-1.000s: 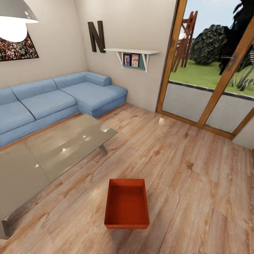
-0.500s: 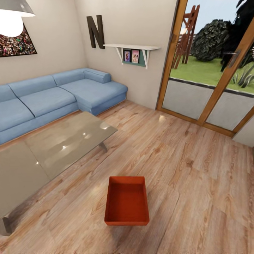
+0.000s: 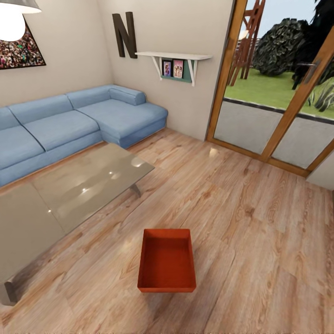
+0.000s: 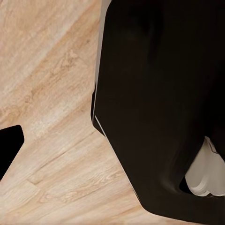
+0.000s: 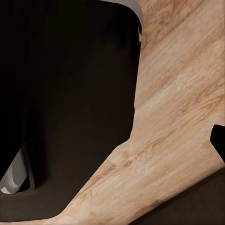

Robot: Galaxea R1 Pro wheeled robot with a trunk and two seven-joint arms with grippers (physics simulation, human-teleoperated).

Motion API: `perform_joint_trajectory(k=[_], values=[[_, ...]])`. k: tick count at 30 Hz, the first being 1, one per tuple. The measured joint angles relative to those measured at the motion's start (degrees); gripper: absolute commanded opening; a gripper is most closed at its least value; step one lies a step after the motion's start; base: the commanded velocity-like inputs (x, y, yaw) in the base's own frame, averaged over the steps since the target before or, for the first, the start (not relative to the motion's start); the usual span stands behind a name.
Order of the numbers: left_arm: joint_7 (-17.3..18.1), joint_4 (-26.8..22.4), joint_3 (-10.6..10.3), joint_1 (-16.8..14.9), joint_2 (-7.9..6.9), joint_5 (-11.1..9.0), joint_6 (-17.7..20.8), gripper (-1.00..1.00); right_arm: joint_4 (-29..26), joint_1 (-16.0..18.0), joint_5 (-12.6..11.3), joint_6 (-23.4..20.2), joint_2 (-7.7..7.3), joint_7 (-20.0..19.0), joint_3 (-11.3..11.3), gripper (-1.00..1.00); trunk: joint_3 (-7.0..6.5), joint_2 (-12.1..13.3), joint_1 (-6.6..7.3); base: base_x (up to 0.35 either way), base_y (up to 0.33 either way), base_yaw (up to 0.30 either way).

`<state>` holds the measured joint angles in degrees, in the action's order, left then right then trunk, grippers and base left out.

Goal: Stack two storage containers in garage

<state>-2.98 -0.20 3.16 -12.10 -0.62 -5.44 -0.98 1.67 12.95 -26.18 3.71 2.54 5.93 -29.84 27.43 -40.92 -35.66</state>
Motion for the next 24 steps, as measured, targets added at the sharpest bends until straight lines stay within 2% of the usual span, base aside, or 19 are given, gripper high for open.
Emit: perform_joint_trajectory(k=[24], values=[[0.0,0.0,0.0,0.0,0.00,0.0,0.0,1.00,0.0,0.0,0.0,0.0,0.05,0.0,0.0,1.00,2.21,0.0,0.00,0.000,0.000,0.000]])
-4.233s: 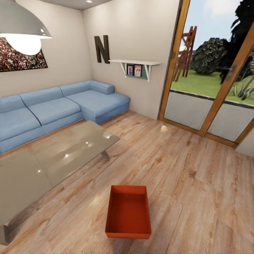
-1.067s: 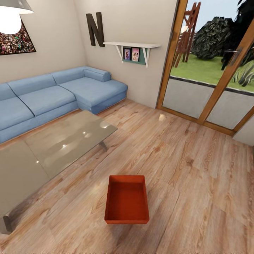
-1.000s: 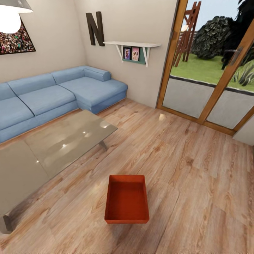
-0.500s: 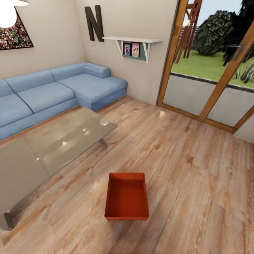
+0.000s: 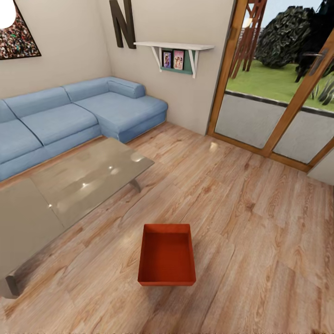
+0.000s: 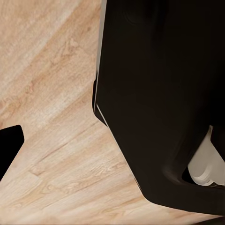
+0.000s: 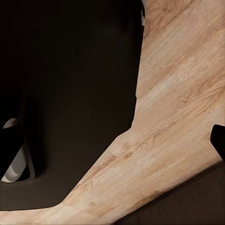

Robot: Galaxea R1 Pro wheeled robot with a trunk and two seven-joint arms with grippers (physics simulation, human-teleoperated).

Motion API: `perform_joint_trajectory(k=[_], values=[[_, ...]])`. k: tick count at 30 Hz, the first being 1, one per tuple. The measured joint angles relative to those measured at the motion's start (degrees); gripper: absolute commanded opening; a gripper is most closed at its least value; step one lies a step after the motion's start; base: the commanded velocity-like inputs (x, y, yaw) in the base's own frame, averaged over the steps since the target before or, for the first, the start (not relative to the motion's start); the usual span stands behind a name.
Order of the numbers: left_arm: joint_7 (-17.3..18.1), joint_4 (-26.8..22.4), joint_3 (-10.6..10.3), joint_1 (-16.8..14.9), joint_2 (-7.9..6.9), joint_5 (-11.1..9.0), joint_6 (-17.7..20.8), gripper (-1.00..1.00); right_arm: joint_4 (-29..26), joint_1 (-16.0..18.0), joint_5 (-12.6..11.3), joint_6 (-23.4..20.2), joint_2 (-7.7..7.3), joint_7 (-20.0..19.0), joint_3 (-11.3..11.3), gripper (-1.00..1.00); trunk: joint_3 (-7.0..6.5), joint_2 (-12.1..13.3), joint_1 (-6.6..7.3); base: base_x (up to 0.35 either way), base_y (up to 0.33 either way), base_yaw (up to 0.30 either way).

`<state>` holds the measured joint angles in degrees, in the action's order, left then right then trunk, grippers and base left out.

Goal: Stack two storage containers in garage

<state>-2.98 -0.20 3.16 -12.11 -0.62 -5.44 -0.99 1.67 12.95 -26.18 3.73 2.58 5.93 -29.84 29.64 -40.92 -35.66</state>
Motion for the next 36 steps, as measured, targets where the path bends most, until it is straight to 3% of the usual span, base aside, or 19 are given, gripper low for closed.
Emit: perform_joint_trajectory(k=[36], values=[[0.0,0.0,0.0,0.0,-0.03,-0.1,0.0,1.00,0.0,0.0,0.0,0.0,-0.02,0.0,0.0,1.00,3.31,0.0,0.00,0.000,0.000,0.000]])
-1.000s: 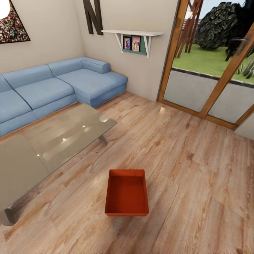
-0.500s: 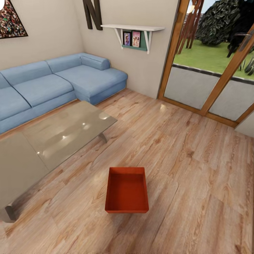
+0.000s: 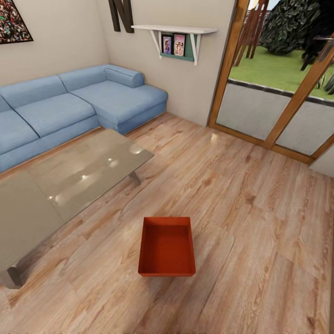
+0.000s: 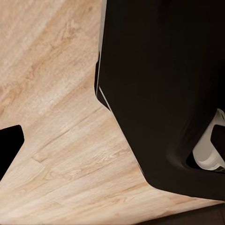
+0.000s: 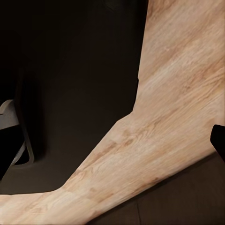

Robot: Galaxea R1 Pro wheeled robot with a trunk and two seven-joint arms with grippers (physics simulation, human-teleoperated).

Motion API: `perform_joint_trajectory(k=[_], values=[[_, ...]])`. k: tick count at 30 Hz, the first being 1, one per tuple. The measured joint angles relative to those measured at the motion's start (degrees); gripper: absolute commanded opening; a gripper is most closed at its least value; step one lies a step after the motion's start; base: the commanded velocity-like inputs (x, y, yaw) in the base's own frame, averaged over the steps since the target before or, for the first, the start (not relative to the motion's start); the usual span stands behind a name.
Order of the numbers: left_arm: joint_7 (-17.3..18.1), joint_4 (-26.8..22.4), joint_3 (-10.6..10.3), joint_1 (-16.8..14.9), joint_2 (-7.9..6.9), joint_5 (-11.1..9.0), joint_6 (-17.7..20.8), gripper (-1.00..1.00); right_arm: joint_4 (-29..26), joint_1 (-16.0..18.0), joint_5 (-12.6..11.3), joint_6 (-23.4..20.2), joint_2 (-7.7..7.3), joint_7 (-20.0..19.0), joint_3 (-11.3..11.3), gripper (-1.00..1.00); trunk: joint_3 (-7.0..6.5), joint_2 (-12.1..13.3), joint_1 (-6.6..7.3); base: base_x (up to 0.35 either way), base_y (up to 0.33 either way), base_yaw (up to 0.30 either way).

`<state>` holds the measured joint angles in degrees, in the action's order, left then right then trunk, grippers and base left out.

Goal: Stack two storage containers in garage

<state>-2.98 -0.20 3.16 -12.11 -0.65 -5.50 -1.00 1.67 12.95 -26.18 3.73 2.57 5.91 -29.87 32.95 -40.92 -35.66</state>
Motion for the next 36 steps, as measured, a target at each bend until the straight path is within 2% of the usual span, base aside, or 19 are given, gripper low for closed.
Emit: perform_joint_trajectory(k=[36], values=[[0.0,0.0,0.0,0.0,0.00,0.1,0.0,1.00,0.0,0.0,0.0,0.0,0.02,0.0,-0.1,1.00,3.33,0.0,0.00,0.000,0.000,0.000]])
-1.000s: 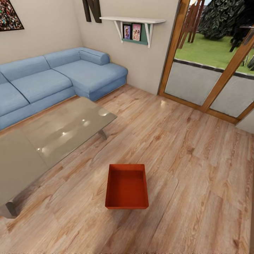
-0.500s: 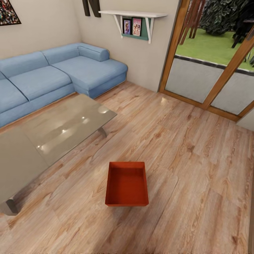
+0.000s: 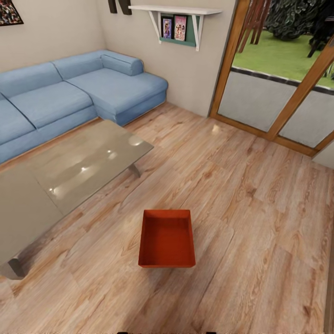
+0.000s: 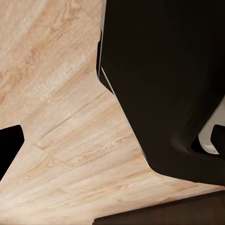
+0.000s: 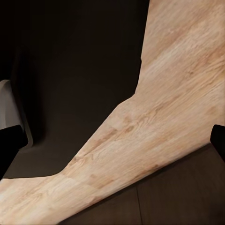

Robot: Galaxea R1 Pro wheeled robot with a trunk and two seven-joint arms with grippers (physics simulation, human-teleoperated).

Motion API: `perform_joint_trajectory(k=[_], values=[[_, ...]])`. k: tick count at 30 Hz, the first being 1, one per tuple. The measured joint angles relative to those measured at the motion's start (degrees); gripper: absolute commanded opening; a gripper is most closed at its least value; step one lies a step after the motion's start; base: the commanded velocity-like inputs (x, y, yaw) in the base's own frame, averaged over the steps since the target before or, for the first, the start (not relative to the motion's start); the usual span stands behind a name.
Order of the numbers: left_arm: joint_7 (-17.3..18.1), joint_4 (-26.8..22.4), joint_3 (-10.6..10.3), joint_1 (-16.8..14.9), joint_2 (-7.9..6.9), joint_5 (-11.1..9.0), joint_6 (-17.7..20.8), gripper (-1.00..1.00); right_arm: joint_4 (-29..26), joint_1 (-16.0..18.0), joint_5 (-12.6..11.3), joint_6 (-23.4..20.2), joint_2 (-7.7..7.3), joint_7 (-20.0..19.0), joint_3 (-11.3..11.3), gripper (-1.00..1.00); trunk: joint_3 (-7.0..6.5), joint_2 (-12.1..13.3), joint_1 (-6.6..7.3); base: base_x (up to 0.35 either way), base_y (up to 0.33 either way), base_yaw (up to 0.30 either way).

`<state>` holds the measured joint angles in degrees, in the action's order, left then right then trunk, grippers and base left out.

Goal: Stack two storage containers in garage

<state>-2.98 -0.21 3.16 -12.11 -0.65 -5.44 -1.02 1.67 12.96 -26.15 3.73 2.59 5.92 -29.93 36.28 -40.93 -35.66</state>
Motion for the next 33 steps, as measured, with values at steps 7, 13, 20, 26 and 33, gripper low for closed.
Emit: perform_joint_trajectory(k=[7,13,20,26,33], values=[[0.0,0.0,0.0,0.0,0.02,-0.1,0.0,1.00,0.0,0.0,0.0,0.0,-0.01,0.0,0.0,1.00,0.65,0.0,0.00,0.000,0.000,0.000],[0.0,0.0,0.0,0.0,0.03,-0.1,0.0,1.00,0.0,0.0,0.0,0.0,-0.05,0.0,0.1,1.00,1.21,0.0,0.00,0.000,0.000,0.000],[0.0,0.0,0.0,0.0,0.00,-0.1,0.0,1.00,0.0,0.0,0.0,0.0,-0.08,0.0,0.1,1.00,1.85,0.0,0.00,0.000,0.000,0.000],[0.0,0.0,0.0,0.0,0.00,-0.1,0.0,1.00,0.0,0.0,0.0,0.0,-0.05,0.0,0.0,1.00,2.41,0.0,0.00,0.000,0.000,0.000],[0.0,0.0,0.0,0.0,0.02,-0.1,0.0,1.00,0.0,0.0,0.0,0.0,-0.04,0.0,0.0,1.00,3.06,0.0,0.00,0.000,0.000,0.000]])
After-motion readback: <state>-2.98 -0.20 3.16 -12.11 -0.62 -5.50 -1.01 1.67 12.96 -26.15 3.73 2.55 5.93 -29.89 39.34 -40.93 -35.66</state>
